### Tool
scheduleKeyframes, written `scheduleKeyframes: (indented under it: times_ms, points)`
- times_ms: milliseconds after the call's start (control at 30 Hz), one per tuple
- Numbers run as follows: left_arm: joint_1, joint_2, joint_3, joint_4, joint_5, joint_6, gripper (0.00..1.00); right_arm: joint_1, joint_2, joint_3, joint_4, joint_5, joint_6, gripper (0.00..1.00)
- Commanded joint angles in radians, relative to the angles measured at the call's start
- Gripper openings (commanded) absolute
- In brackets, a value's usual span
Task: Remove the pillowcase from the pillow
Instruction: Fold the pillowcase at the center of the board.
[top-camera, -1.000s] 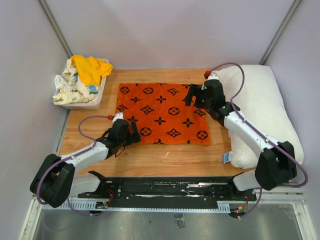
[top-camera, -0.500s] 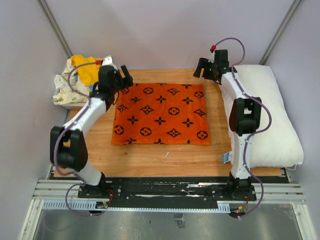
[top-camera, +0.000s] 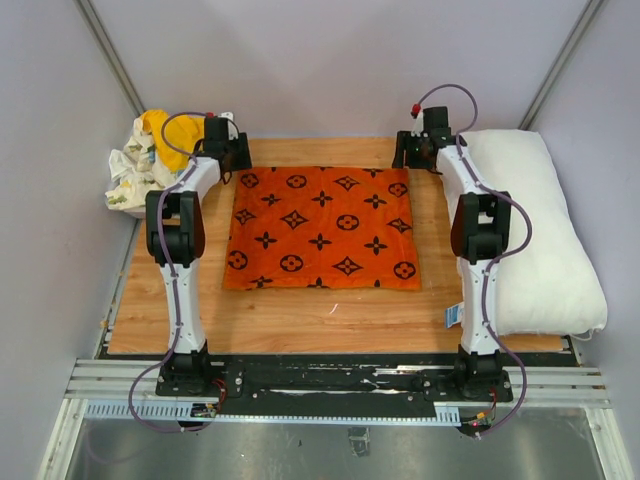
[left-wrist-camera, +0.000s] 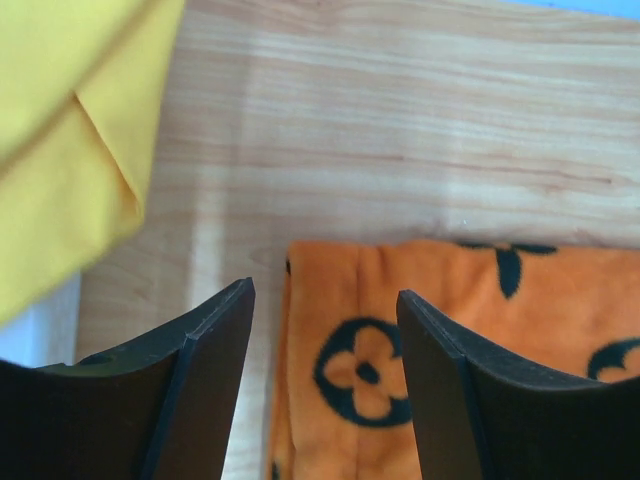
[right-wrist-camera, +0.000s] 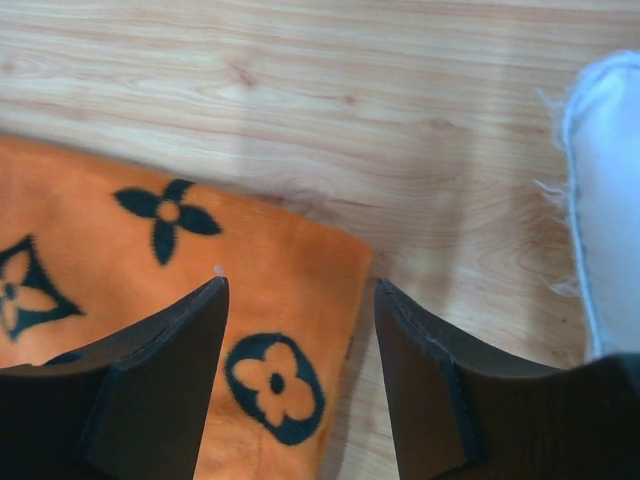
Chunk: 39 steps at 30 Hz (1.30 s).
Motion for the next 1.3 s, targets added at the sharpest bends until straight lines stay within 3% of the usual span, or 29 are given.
scheduleKeyframes:
  times_ms: [0, 67, 133, 233, 600, 833, 900, 1133, 1233, 1267]
  points:
    - [0.000, 0.047, 0.118, -0.043, 0.006, 0.082, 0.64, -0.015, -0.013, -0.065, 0.022, 0.135, -0.020, 0.57]
    - [0.008, 0.061, 0.114, -0.034, 0.017, 0.084, 0.64, -0.015, -0.006, -0.068, 0.025, 0.156, -0.019, 0.49]
    - [0.021, 0.067, 0.101, -0.023, 0.061, 0.077, 0.53, -0.015, 0.013, -0.048, 0.014, 0.154, -0.014, 0.41]
    - [0.037, 0.080, 0.086, -0.014, 0.114, 0.066, 0.43, -0.015, 0.048, -0.009, -0.007, 0.147, -0.002, 0.42]
    - [0.074, 0.084, 0.034, 0.001, 0.075, 0.068, 0.59, -0.015, 0.089, 0.006, 0.010, 0.087, 0.030, 0.41]
    - [0.074, 0.109, 0.045, 0.010, 0.130, 0.048, 0.57, -0.015, 0.076, -0.016, 0.028, 0.057, 0.031, 0.06]
    - [0.075, 0.118, 0.054, 0.021, 0.133, 0.042, 0.50, -0.016, 0.064, -0.025, 0.033, 0.060, 0.024, 0.01]
    - [0.075, 0.185, 0.142, 0.049, 0.218, 0.032, 0.33, -0.026, 0.035, -0.028, 0.042, 0.043, 0.023, 0.01]
    - [0.075, 0.216, 0.185, 0.051, 0.270, 0.039, 0.20, -0.033, 0.023, -0.029, 0.046, 0.032, 0.025, 0.01]
    - [0.075, 0.222, 0.188, 0.057, 0.283, 0.039, 0.10, -0.037, 0.021, -0.029, 0.048, 0.026, 0.026, 0.01]
